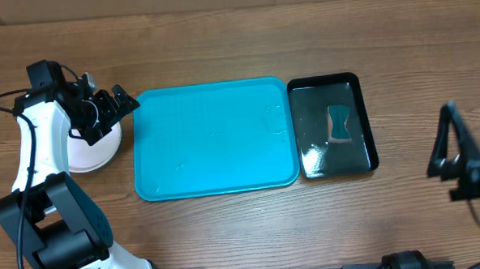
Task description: Clean dirty plates on tray and stack at the side
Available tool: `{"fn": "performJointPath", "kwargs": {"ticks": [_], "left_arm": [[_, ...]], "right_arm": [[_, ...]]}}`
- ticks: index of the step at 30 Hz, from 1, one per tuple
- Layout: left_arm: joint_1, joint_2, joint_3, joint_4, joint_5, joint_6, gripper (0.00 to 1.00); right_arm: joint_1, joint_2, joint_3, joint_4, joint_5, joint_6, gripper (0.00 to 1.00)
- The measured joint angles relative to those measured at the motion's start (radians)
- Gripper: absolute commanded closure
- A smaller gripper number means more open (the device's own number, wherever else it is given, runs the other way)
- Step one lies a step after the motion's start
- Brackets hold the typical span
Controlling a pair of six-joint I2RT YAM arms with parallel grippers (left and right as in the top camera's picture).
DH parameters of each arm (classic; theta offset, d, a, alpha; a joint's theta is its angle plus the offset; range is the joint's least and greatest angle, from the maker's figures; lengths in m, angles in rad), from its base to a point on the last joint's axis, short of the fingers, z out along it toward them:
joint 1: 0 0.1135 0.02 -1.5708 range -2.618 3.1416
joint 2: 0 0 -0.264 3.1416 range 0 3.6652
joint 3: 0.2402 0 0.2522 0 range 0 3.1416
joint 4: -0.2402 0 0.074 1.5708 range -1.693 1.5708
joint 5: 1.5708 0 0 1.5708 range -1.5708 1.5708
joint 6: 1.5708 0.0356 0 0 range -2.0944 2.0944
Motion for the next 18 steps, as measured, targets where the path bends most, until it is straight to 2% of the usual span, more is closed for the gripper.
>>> {"fn": "performJointPath", "kwargs": {"ticks": [5,12,18], "left_arm": [[0.000,0.000,0.000,0.000,0.001,0.000,0.00],[0.000,0.000,0.000,0.000,0.000,0.000,0.00],[0.000,0.000,0.000,0.000,0.000,0.000,0.00]], "right_arm": [[0.000,-0.192,-0.304,0.218,0.000,-0.003,0.00],[0.000,-0.338,-0.607,0.550,-0.003,-0.003,0.00],[0.000,-0.428,-0.812,0.679,-0.013,-0.002,0.00]]}}
